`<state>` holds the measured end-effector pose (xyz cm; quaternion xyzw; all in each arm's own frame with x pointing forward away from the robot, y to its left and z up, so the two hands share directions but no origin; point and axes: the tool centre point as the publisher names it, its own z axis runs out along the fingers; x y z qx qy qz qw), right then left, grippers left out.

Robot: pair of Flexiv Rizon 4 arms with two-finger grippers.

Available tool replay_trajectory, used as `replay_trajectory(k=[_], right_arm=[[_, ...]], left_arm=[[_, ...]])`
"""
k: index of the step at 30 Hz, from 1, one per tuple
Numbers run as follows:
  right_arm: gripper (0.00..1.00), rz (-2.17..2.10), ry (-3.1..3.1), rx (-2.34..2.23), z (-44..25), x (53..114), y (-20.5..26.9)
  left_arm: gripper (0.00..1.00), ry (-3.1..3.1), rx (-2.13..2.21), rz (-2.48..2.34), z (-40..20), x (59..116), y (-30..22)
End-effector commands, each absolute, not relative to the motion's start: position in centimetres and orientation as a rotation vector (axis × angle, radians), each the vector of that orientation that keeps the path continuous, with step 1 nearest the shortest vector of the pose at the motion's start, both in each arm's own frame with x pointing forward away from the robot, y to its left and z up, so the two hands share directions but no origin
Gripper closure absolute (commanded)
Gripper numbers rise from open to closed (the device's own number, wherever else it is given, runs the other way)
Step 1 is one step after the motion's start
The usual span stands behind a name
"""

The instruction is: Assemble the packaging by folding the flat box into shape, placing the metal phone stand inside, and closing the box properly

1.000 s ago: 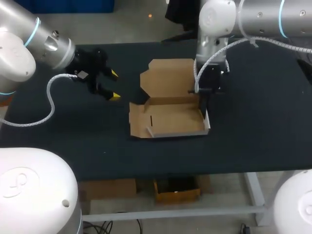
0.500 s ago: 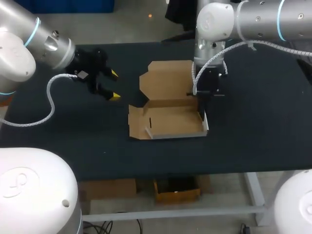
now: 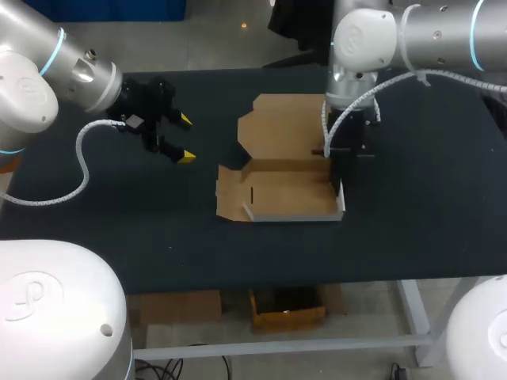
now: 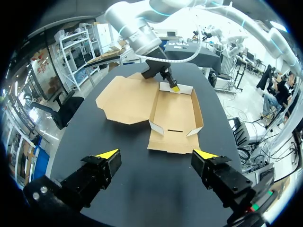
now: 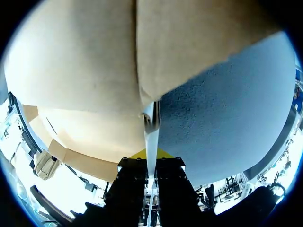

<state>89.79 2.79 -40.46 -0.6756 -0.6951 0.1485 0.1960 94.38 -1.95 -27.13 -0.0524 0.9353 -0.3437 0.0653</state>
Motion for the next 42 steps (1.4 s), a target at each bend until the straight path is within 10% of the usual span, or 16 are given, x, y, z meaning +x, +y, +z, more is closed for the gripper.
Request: replay_trajectory(k=[1,42], right_arm=[[0.94,0.415,-1.951,-1.899,-40.6,89.7,2.7],[0.9,0.005,-2.106,-2.249,-41.5,90.5,2.0]], left_arm=[[0.0,2.826,-0.158,-1.034,-27.1,94.5,-2.0],[0.0,2.826,-0.158,-1.034,-27.1,94.5,-2.0]])
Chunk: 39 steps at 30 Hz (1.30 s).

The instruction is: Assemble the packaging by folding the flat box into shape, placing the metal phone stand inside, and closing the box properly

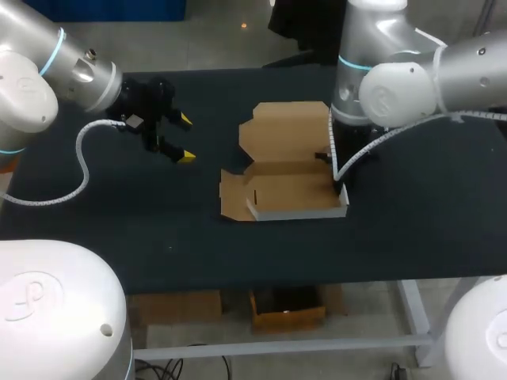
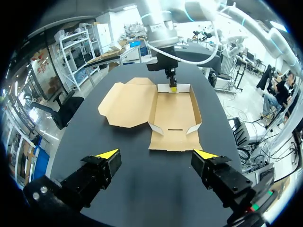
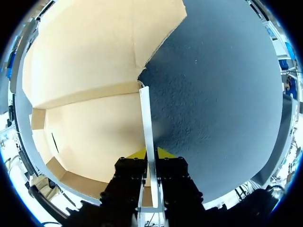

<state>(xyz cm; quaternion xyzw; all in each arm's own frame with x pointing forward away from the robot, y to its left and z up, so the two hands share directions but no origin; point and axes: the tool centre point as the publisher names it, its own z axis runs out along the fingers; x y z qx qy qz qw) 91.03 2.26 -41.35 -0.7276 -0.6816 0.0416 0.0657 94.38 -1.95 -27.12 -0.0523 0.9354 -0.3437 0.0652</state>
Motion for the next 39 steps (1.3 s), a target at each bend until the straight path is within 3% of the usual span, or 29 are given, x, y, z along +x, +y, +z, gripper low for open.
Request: replay_trajectory(k=[1,29,33,39], right_arm=[[0.9,-0.01,-2.107,-2.255,-41.58,90.57,1.98],[0.9,-0.068,-2.166,-2.254,-41.52,91.21,2.51],[1.0,-0.049,-2.163,-2.251,-41.68,91.33,2.52],[1.0,-0.018,-2.176,-2.236,-41.77,91.36,2.6]], left_arm=[[0.0,2.826,-0.158,-1.034,-27.09,94.46,-1.99],[0.0,2.826,-0.158,-1.034,-27.09,94.46,-1.99],[0.0,2.826,-0.158,-1.034,-27.09,94.46,-1.99],[0.0,2.826,-0.158,-1.034,-27.09,94.46,-1.99]])
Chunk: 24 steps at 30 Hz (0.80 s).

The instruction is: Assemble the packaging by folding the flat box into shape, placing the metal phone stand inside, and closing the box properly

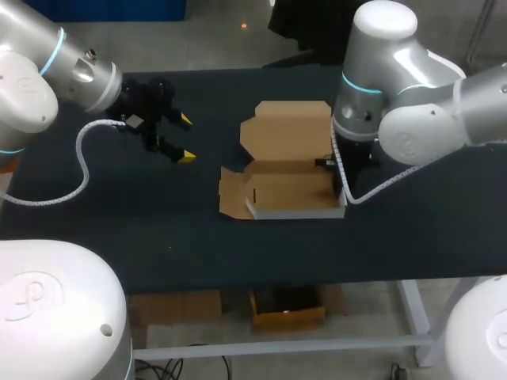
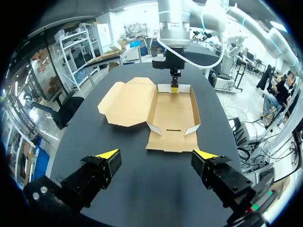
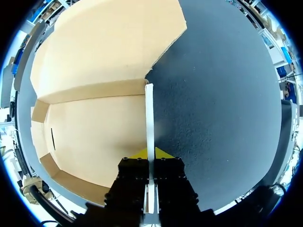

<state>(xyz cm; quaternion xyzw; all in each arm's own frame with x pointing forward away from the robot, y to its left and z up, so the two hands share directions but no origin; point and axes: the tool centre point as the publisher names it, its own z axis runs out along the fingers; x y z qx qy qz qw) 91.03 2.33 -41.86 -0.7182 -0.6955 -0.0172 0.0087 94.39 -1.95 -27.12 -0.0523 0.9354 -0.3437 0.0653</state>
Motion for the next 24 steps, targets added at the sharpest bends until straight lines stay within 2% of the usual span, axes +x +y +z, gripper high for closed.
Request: replay_trajectory(k=[1,24], right_arm=[[1.0,-0.009,-2.182,-2.233,-41.76,91.37,2.61],[1.0,0.363,-2.184,-2.41,-41.74,92.05,2.4]], left_arm=[[0.0,2.826,-0.158,-1.034,-27.09,94.46,-1.99],[0.0,2.826,-0.158,-1.034,-27.09,94.46,-1.99]])
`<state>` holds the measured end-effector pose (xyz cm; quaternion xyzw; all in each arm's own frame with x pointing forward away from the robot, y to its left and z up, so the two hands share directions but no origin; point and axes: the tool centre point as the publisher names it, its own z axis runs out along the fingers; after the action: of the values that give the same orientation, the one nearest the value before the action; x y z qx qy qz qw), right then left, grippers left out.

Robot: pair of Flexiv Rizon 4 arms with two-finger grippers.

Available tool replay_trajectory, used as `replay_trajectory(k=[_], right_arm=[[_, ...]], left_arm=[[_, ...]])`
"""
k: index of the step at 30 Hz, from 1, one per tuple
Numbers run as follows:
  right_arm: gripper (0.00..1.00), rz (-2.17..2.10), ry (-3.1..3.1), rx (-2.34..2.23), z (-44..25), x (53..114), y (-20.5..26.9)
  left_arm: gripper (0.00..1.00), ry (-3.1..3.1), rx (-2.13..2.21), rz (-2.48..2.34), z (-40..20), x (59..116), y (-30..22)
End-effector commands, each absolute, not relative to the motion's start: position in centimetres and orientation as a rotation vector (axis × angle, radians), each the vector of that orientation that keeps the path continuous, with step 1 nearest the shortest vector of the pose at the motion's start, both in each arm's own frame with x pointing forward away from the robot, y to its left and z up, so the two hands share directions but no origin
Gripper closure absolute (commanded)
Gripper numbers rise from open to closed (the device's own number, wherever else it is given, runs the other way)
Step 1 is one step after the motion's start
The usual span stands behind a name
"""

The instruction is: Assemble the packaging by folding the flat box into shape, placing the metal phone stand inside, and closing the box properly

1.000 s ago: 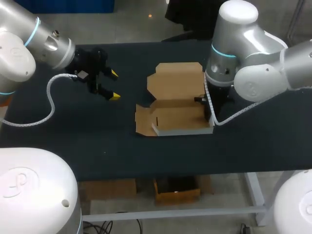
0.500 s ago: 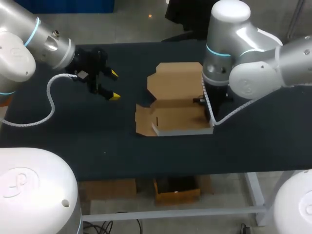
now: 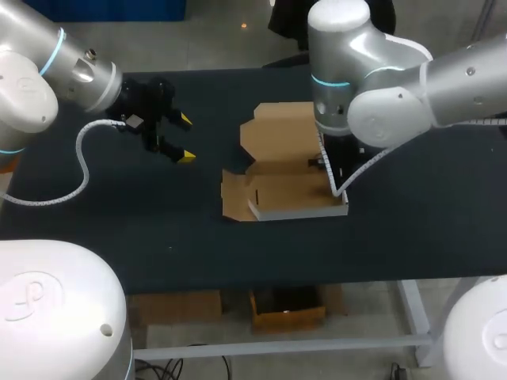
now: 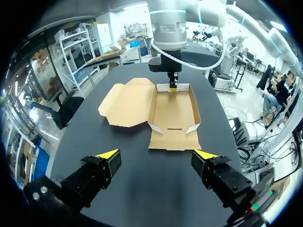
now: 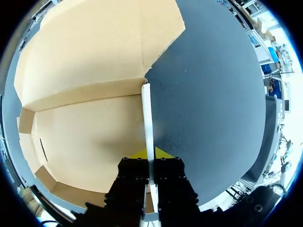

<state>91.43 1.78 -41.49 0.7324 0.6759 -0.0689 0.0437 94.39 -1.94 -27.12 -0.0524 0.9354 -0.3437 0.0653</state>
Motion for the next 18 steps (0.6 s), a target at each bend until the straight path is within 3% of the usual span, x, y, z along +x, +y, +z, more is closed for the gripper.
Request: replay_trajectory(k=[1,18], right_arm=[[1.0,-0.351,1.984,2.219,-41.79,92.09,2.35],[1.0,-0.317,1.91,2.199,-41.49,92.17,1.9]], left_arm=[[0.0,2.826,-0.158,-1.034,-27.09,94.46,-1.99],[0.0,2.826,-0.158,-1.034,-27.09,94.46,-1.99]])
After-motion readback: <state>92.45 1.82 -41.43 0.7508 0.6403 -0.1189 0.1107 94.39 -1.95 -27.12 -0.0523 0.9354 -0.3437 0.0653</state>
